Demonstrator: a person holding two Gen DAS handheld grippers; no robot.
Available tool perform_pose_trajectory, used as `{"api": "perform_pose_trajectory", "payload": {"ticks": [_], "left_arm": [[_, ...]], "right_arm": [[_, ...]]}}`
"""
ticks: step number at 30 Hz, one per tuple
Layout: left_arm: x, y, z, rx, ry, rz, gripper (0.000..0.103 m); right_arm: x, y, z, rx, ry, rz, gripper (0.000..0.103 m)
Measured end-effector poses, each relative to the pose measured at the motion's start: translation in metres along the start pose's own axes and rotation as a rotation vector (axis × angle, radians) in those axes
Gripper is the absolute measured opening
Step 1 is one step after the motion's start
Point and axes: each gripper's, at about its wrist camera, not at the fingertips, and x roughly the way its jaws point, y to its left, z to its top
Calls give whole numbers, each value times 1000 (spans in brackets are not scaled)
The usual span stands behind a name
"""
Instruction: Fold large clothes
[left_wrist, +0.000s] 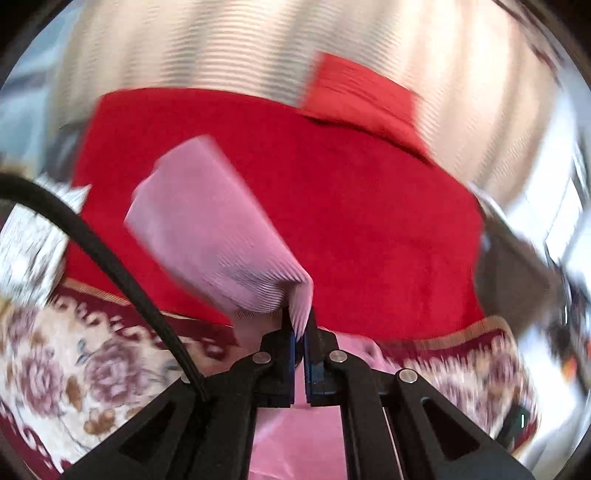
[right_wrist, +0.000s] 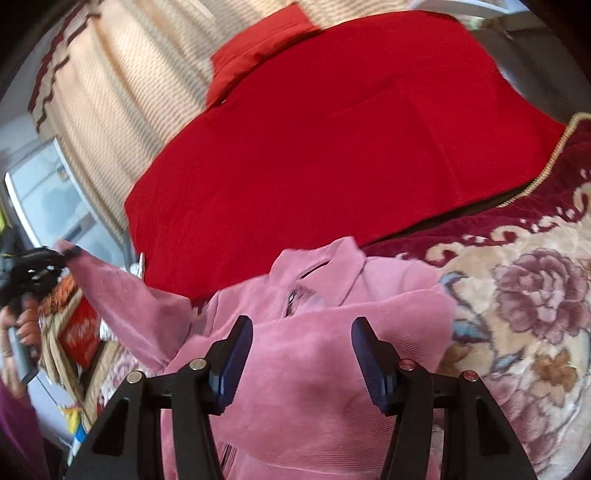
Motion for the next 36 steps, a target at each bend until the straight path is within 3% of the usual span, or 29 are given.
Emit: {"api": "perform_pose_trajectory", "payload": {"ticks": [5,7,9,11,13,16,21,24,26,29,31,34,36], "left_arm": [[36,-87,-52,181,177,-133,8],[55,-112,-83,274,279,-159,38],[54,-121,-105,321,320,-161,51],[56,-121,-112,334,320,-175,51],[44,-108,-106,312,289,-164,58],[48,-75,-101,244,230,-55,65],[80,-1,-110,88,248,143,65],[94,28,-121,45,283,190,65],[99,42,-131,4,258,199,63],[103,57,-142,-62,224,191,42],[111,64,-153,-101,228,162,21],[120,64,-166,-90,219,158,10],[123,61,-169,-56,226,174,8]], "right_arm": [[-13,-28,11,104,-28,-18,59],[-19,-45,16,163,-43,-26,60],[-24,-58,20,202,-57,-35,61],[-29,-70,24,229,-70,-49,64],[-32,-78,26,254,-67,-39,64],[-28,-81,26,266,-33,-1,65],[-3,-59,20,204,49,13,65],[20,-46,19,148,92,-38,65],[35,-49,17,187,132,-40,65],[53,-58,12,273,184,-14,65],[65,-63,10,314,209,-10,65],[76,-63,5,352,239,26,65],[80,-54,3,334,261,63,55]]}}
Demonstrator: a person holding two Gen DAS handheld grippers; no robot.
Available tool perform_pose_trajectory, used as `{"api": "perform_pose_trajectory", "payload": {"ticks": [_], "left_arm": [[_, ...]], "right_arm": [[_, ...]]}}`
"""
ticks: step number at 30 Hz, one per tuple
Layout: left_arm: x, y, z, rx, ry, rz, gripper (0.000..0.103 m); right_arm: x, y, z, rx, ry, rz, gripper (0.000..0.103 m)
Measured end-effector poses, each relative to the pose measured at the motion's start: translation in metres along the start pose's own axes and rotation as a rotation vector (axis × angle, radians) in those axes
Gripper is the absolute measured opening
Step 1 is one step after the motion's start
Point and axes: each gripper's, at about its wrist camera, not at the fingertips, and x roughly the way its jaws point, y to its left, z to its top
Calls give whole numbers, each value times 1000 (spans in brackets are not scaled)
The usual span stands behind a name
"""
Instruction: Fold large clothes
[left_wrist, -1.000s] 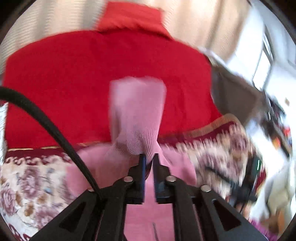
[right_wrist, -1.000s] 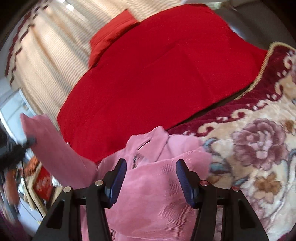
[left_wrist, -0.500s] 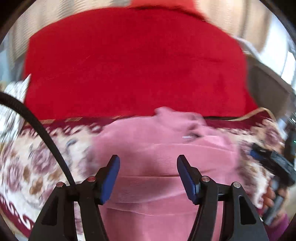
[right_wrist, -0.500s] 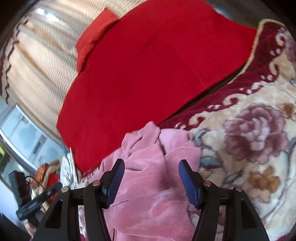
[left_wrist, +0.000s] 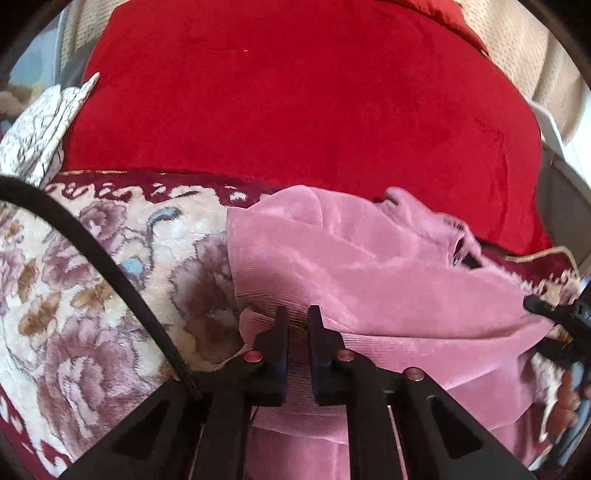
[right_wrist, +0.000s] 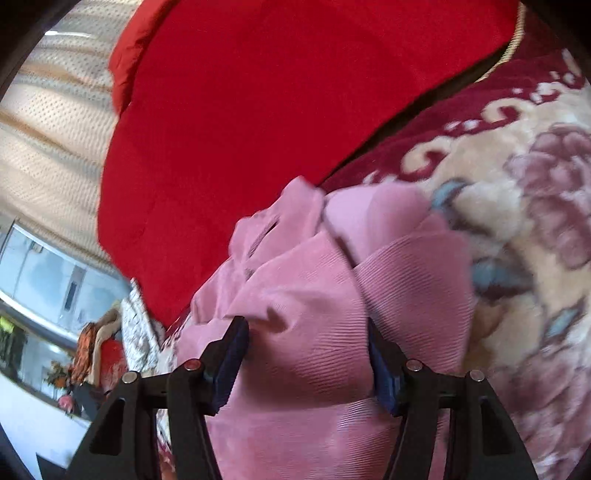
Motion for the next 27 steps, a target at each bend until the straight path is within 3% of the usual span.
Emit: {"api": "perform_pose_trajectory", "payload": {"ticks": [1,2,5,10,13,15,17,18,19,20,21,22,24,27], "left_arm": [[0,0,-1,14,-2,12,6],[-1,1,-2,19,-9,21,6],[-6,10,-6,12,-27,43,6],[-25,22,-14,24,-53,64,5],[-19,27,-20,27,-20,86,5],[-17,29,-23,32,7,100,5],[-22,29,-25,53,7,119,5],[-26,29,-27,61,3,129,10],[-30,30,-28,64,6,137,26],[-35,33,-30,54,8,138,38],[-39,35,-31,40,2,135,58],[-46,38,-34,24,-10,127,65],[-58,42,-39,29,-18,120,65],[-72,44,-55,53,-16,125,65]], "right_arm": [[2,7,-2,-31,7,7,42],[3,13,-4,-63,11,1,36],[-4,32,-17,-173,-20,-56,27],[-32,48,-49,-276,-60,-112,26],[-37,47,-64,-325,-56,-179,27],[-25,38,-66,-337,0,-247,31],[-19,27,-65,-283,61,-244,35],[-25,21,-61,-237,65,-220,37],[-31,19,-58,-212,54,-199,50],[-42,18,-55,-195,27,-184,70],[-57,17,-53,-186,-29,-172,76],[-69,16,-53,-184,-80,-163,81],[-92,11,-57,-183,-145,-145,81],[-90,3,-69,-176,-97,-130,81]]}}
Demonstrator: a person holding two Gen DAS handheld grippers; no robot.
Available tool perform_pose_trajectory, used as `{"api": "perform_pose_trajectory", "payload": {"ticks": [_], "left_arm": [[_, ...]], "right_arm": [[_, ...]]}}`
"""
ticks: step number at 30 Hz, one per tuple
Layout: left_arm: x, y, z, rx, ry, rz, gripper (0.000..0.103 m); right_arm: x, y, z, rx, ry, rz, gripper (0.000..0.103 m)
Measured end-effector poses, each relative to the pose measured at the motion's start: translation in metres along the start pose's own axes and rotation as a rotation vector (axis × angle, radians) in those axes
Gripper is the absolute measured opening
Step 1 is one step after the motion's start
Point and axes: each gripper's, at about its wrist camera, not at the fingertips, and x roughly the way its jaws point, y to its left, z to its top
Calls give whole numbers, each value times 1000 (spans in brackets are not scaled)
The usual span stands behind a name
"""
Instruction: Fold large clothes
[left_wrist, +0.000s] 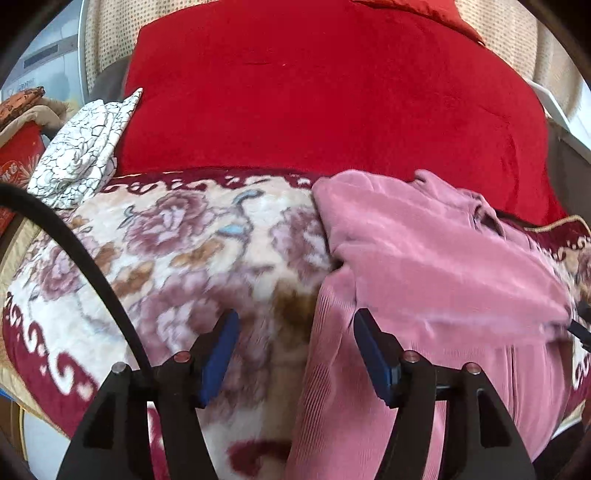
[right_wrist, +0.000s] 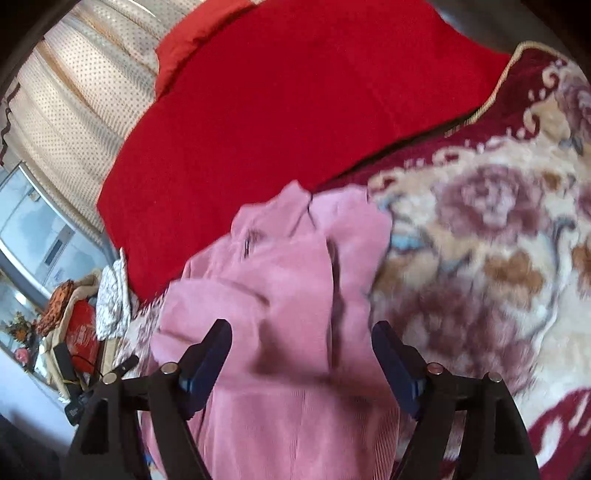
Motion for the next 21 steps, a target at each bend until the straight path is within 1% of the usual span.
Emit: {"api": "perform_pose_trajectory", "payload": {"ticks": [2,3,4,5,6,10,12,14,17,18,19,21], "left_arm": [[-10,9,-15,-25,14,-32,65],[-13,14,-22,-42,22,-49,65],[-18,21,-33,-67,34,-67,65],[-23,27,-40,-79,39,-71,65],[-27,32,-49,-86,43,-72,65],[-43,47,-91,-67,70,-80,65],[-47,53,-110,-68,104,-113,65],[-45,57,-129,-82,158,-165,65],[-37,56,-150,-91,255,-235,66],[-35,55,-154,-87,280,-251,66],[-34,52,-157,-79,294,-267,66],[-33,48,-159,-67,295,-295,66]], "right_arm": [[13,2,-9,-27,64,-1,80],[19,3,-16,-52,96,-22,79],[20,6,-22,-77,101,-54,79],[16,7,-27,-91,91,-61,79],[9,8,-31,-91,82,-50,79],[-24,2,-61,-50,76,69,79],[-40,0,-80,-71,94,80,79],[-51,0,-96,-98,121,72,79],[-62,-4,-119,-134,191,38,79],[-62,-7,-127,-148,231,22,79],[-63,-11,-134,-157,264,7,79],[-59,-19,-145,-163,328,-25,79]]}}
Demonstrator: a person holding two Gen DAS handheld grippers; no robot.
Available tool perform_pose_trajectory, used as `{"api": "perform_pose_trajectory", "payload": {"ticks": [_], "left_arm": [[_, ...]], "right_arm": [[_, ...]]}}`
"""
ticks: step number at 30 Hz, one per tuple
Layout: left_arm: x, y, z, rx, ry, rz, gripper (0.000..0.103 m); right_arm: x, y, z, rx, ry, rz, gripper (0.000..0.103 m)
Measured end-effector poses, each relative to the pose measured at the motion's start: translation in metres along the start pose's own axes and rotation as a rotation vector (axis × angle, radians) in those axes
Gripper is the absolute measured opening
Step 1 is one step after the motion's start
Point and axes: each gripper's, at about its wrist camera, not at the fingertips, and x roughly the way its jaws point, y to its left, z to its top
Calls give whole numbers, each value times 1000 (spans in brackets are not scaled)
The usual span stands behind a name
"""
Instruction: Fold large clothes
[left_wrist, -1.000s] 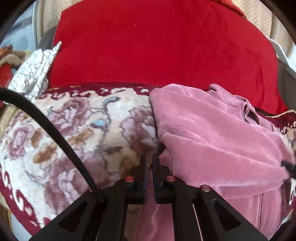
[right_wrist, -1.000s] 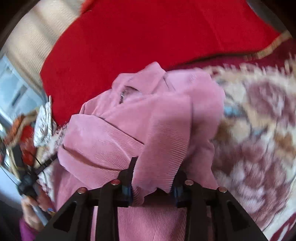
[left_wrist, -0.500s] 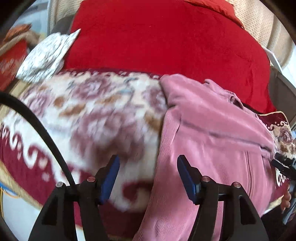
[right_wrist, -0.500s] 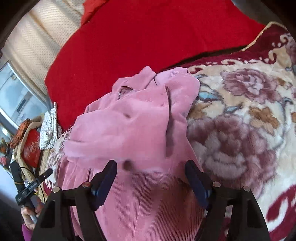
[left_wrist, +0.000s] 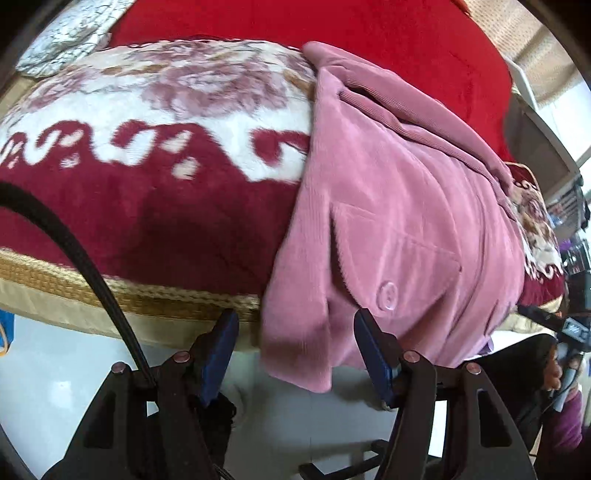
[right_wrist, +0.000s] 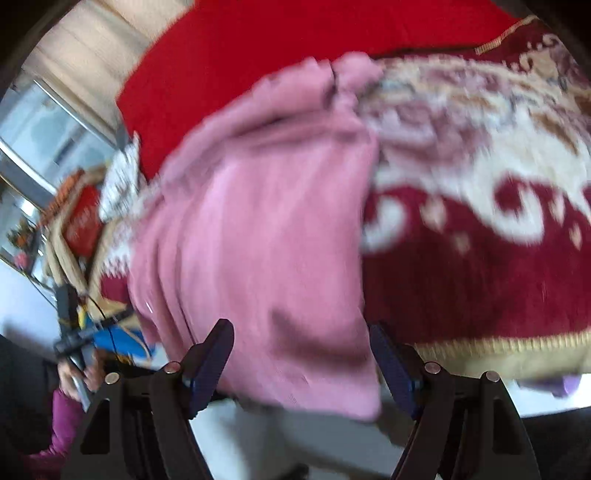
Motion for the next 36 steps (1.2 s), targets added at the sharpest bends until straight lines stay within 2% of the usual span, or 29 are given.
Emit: {"api": "perform_pose_trajectory", "payload": {"ticks": [5,7,8,10,12,13,14,15,16,17,18,20,21,22,23,24,25,26,27,28,29,30,31,34,36], "left_arm": [[9,-9,3,32,9,-58,64],[13,-16,5,65,17,-72,38],[17,-19,5,87,22,-66,34],[20,-21,6,98,24,-70,20],[20,-21,6,103,21,-82,15],[20,-20,6,96,18,-86,12],[20,-19,5,90,16,-88,12],[19,-18,5,85,13,-92,12],[17,-15,5,85,11,-94,12],[16,-14,5,85,9,-92,12],[16,-13,5,83,15,-86,17],[14,-11,3,84,35,-75,44],[15,-11,3,84,44,-66,69],[16,-11,4,83,45,-52,79],[17,-13,6,83,39,-24,79],[18,-12,6,84,37,-12,79],[20,-11,7,81,38,-14,79],[23,-10,7,82,40,-7,79],[24,-9,8,82,40,5,72],[24,-8,7,80,31,20,55],[22,-5,7,76,25,8,42],[22,-3,7,68,28,-5,11],[21,2,8,53,36,-20,6],[13,4,9,64,13,-54,5],[-4,0,9,101,-31,-124,5]], "right_arm": [[27,-17,-17,-15,106,-51,79],[40,-21,-17,-11,124,-59,79],[47,-23,-17,-7,131,-54,79],[62,-24,-18,5,155,-59,80],[70,-18,-22,-29,157,-69,80],[71,-13,-24,-50,157,-66,74],[70,-8,-26,-71,149,-51,56],[67,-1,-27,-97,138,-34,46],[65,5,-29,-114,134,-34,38],[61,11,-31,-133,123,-26,38],[58,15,-33,-140,114,-9,38],[54,20,-37,-145,105,29,38],[52,22,-38,-146,103,41,39],[56,26,-30,-135,110,43,43],[59,25,-29,-121,116,32,62],[63,22,-30,-82,132,25,70],[67,19,-26,-51,135,26,74],[70,19,-25,-33,128,28,74],[75,19,-23,-40,122,21,73],[77,23,-25,-62,122,9,66],[78,24,-27,-83,125,4,47],[78,29,-28,-105,128,4,35],[77,33,-28,-125,126,-7,28],[63,43,-30,-146,98,20,15],[47,51,-29,-154,62,66,14]]}}
